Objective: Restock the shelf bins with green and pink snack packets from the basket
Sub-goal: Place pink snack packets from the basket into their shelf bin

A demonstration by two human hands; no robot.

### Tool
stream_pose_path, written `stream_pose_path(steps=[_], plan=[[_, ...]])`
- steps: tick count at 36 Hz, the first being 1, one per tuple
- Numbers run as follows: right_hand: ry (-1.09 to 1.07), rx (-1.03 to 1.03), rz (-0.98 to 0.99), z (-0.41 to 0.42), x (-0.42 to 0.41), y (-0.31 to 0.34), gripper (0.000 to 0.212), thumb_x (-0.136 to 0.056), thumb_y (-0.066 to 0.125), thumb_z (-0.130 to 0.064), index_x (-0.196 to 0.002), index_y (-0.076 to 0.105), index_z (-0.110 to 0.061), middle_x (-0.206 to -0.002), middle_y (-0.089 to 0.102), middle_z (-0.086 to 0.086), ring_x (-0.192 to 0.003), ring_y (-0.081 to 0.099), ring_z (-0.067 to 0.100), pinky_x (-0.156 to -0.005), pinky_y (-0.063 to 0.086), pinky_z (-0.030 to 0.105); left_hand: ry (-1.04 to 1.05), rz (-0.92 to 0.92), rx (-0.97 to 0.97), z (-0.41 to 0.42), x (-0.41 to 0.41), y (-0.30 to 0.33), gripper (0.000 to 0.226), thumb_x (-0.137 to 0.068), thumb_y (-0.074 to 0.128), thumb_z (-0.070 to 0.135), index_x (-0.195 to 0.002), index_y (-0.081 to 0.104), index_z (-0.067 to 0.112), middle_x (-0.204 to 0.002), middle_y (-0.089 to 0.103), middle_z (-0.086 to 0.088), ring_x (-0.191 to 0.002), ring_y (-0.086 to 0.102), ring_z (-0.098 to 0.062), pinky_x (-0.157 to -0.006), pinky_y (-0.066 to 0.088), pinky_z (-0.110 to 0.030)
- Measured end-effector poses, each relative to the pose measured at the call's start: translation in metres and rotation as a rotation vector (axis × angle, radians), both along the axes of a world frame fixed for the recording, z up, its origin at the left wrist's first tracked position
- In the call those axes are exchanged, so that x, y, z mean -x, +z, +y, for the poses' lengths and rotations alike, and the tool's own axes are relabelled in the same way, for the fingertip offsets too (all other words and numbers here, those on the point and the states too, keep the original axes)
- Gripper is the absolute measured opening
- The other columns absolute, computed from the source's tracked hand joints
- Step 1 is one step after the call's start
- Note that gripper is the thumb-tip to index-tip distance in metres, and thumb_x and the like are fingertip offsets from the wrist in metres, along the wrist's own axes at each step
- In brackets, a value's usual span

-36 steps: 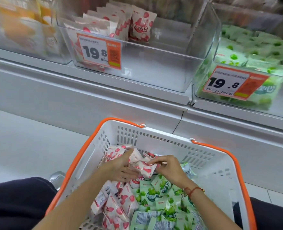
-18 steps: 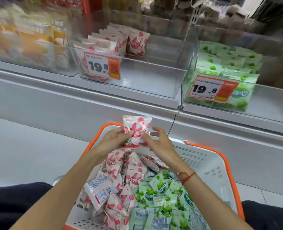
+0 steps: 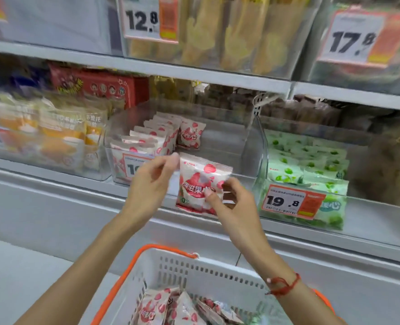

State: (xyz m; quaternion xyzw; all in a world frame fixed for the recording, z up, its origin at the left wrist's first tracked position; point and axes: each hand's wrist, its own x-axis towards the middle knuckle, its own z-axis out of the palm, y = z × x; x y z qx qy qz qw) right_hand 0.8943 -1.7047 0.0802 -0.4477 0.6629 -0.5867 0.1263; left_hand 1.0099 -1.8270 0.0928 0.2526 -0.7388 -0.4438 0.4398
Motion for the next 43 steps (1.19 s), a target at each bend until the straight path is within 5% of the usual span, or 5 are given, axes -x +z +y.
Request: stream_pose_path(steps=[8, 23, 28, 34, 43], plan=[[-0.129, 0.011, -0.066, -0.084, 0.042, 0.061, 0.011, -0.089, 0.063, -0.017, -0.097, 0.056, -0.019, -0.101, 0.065, 0.006, -0.088, 0.064, 0.02, -0.076, 0.051, 0.032, 0.306, -0.565, 0.592, -0.098, 0.014, 0.025, 0.031, -0.09, 0.057, 0.027, -0.12, 0.061, 0.024, -0.121, 0.062, 0.005, -0.118, 0.048, -0.022, -0.097, 0.04, -0.042], [-0.279, -0.563, 0.193, -0.25, 0.132, 0.025, 0.053, -0.084, 0.071, -0.023, -0.127, 0.051, 0.0, -0.127, 0.059, 0.014, -0.116, 0.058, 0.029, -0.084, 0.049, 0.03, 0.235, -0.827, 0.586, -0.127, 0.026, 0.022, 0.073, -0.071, 0.025, 0.057, -0.135, 0.046, 0.028, -0.142, 0.044, 0.009, -0.128, 0.036, -0.015, -0.099, 0.029, -0.035], [-0.258, -0.553, 0.241, -0.259, 0.142, 0.016, 0.066, -0.07, 0.07, -0.059, -0.116, 0.061, -0.012, -0.109, 0.067, 0.004, -0.09, 0.067, 0.023, -0.071, 0.056, 0.031, 0.236, -0.835, 0.59, -0.128, 0.028, 0.019, 0.072, -0.072, 0.024, 0.058, -0.135, 0.046, 0.03, -0.141, 0.044, 0.011, -0.128, 0.035, -0.013, -0.099, 0.028, -0.035], [-0.219, -0.447, 0.008, -0.266, 0.144, 0.007, 0.032, -0.081, 0.069, -0.044, -0.087, 0.064, -0.013, -0.071, 0.064, -0.004, -0.059, 0.057, 0.012, -0.055, 0.043, 0.022, 0.25, -0.822, 0.59, -0.128, 0.029, 0.019, 0.069, -0.075, 0.027, 0.059, -0.135, 0.046, 0.031, -0.142, 0.043, 0.012, -0.129, 0.033, -0.011, -0.1, 0.027, -0.034], [-0.133, -0.243, -0.446, -0.265, 0.136, 0.012, 0.035, -0.084, 0.068, -0.022, -0.112, 0.059, -0.003, -0.102, 0.066, 0.013, -0.077, 0.064, 0.019, -0.05, 0.054, 0.019, 0.256, -0.803, 0.595, -0.127, 0.029, 0.018, 0.065, -0.078, 0.031, 0.059, -0.135, 0.046, 0.032, -0.142, 0.043, 0.013, -0.13, 0.032, -0.01, -0.1, 0.026, -0.034]])
